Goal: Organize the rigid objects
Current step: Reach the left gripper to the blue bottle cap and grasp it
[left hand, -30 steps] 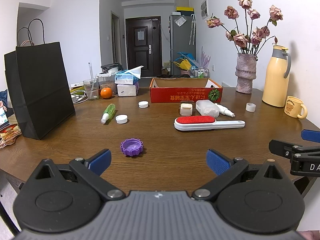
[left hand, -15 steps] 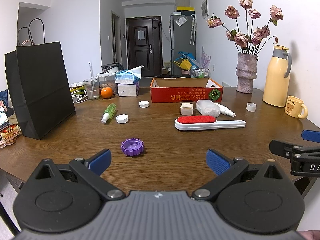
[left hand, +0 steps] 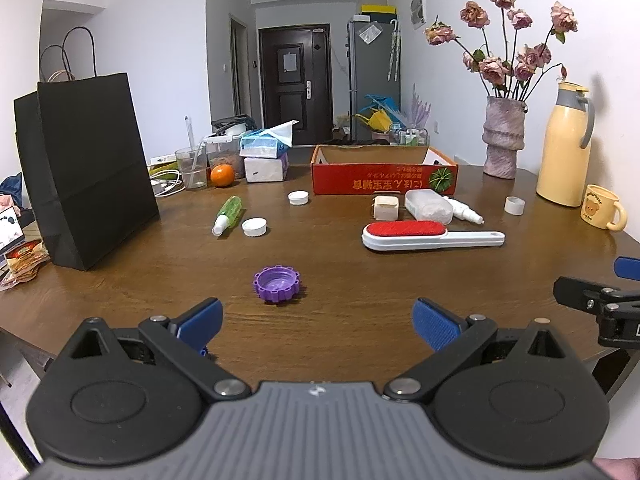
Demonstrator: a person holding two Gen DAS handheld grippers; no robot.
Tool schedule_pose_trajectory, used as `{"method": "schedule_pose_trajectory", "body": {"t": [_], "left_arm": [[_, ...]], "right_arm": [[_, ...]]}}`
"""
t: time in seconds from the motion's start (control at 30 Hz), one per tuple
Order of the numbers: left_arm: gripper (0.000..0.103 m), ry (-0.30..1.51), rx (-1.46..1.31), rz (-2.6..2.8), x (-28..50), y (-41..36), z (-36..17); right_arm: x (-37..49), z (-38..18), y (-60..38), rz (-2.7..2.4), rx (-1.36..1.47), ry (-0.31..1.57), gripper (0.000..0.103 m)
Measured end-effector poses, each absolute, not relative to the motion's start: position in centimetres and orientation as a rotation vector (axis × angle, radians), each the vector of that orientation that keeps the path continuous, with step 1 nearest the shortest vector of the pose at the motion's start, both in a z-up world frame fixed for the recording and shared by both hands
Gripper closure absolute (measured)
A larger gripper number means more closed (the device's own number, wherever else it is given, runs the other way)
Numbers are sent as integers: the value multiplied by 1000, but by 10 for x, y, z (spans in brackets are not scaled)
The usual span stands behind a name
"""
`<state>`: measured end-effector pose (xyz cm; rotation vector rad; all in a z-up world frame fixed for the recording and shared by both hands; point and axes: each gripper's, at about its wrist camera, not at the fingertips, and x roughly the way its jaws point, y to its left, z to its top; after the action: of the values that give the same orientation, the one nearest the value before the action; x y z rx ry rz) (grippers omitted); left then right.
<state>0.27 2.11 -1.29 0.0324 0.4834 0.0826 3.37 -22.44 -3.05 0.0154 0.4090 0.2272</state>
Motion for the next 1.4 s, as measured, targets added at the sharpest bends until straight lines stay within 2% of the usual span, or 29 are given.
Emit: {"method": "schedule_pose_trajectory", "body": {"t": [0.8,1.4], "left_arm": [[0,558,4,158,31,52,-34],[0,624,-48,194,59,112,-66]], "right_arm": [[63,-50,-207,273,9,494,0],[100,-62,-167,286,-36,570,0]]}}
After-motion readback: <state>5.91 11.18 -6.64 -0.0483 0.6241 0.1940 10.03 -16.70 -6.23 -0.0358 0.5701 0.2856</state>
